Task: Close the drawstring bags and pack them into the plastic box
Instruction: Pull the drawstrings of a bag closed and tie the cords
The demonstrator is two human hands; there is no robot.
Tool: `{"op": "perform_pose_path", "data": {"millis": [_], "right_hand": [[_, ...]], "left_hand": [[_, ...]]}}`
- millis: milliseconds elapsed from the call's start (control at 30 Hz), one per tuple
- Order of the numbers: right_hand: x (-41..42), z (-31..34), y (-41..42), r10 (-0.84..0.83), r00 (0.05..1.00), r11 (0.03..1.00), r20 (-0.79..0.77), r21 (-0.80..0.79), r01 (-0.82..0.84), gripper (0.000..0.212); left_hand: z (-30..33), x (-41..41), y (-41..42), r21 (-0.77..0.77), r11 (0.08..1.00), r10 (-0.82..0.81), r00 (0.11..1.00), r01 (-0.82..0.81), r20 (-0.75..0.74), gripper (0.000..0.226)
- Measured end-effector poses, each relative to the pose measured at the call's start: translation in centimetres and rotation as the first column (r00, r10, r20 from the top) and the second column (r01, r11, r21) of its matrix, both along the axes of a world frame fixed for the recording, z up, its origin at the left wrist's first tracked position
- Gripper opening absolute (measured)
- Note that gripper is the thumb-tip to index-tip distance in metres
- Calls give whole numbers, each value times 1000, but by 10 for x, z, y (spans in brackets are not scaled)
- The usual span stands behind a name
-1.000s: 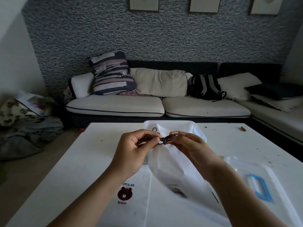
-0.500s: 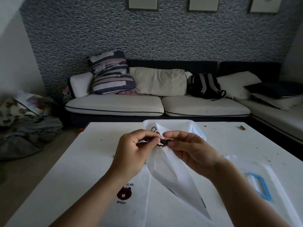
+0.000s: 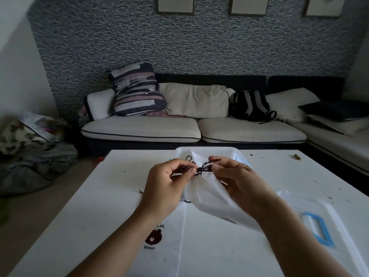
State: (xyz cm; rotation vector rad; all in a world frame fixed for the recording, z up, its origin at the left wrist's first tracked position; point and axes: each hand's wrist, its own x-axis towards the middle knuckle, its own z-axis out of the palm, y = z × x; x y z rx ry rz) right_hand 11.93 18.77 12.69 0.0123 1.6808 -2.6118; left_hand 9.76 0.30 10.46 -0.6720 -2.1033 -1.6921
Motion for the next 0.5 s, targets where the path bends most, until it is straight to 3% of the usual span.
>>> {"op": "perform_pose_path", "data": {"millis": [133, 267, 400, 467, 500], "right_hand": [[1, 0, -3, 135, 988, 988, 80, -93, -127, 31], [6, 4, -2, 233, 968, 971, 97, -70, -227, 31], [1, 1, 4, 320, 941, 936, 115, -193, -295, 39], [3, 4, 5, 306, 946, 950, 104, -104, -296, 38], [5, 5, 4, 294, 952, 955, 88, 14, -296, 36]], "left_hand": [[0, 2, 1, -72, 997, 23, 997, -29, -79, 11], [0, 4, 1, -115, 987, 85, 972, -113, -219, 9], [0, 6, 3, -116, 986, 86, 964, -118, -253, 8], [0, 6, 4, -107, 991, 60, 974, -85, -220, 8], [0, 7, 4, -99, 994, 35, 984, -53, -174, 8]]}}
